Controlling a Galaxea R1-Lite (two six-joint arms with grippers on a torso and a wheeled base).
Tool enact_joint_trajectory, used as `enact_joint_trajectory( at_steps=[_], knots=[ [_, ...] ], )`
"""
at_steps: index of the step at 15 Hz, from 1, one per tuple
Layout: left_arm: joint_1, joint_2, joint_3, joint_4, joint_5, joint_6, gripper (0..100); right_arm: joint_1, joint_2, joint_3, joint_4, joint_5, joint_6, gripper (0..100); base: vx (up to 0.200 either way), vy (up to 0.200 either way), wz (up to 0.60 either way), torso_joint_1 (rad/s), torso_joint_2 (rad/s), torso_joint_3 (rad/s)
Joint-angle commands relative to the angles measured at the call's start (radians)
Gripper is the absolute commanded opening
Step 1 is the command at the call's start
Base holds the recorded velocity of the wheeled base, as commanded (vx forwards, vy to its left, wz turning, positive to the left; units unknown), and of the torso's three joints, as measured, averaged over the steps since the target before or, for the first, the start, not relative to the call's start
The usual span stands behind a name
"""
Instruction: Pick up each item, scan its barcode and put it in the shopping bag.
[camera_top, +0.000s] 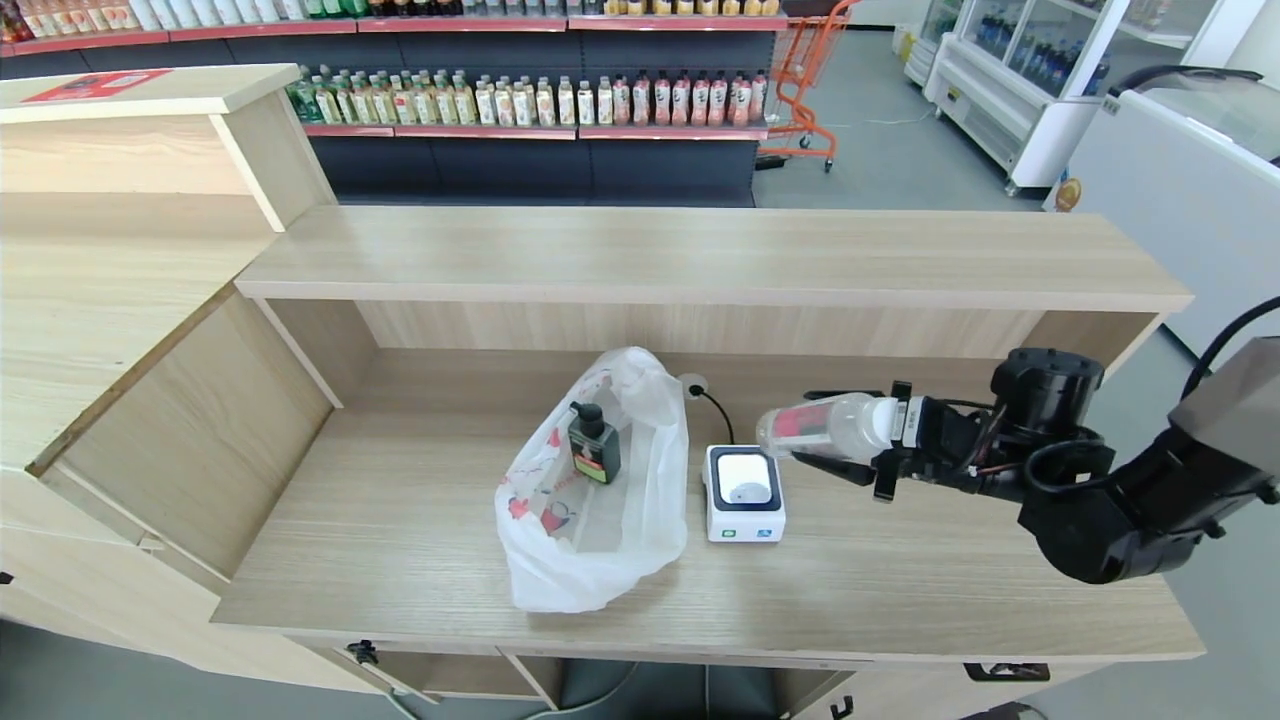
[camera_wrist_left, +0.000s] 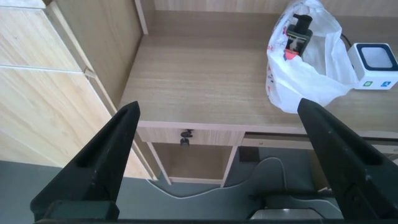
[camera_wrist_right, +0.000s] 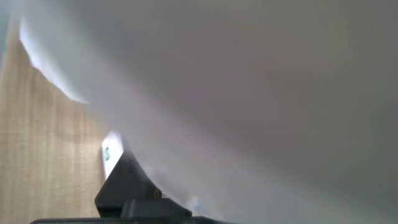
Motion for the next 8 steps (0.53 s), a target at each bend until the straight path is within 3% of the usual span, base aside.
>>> enact_joint_trajectory(
  at_steps=[1, 8],
  knots=[
    [-0.001, 0.000, 0.000, 0.000, 0.000, 0.001, 100, 0.007, 0.093, -0.071, -0.032, 0.036, -0.005, 0, 0.000, 0.000, 0.00, 0.000, 0.00, 0.000],
    [-0.001, 0.000, 0.000, 0.000, 0.000, -0.001, 100, 0.015, 0.203, -0.166, -0.038, 0.036, -0.028, 0, 0.000, 0.000, 0.00, 0.000, 0.00, 0.000]
  ],
)
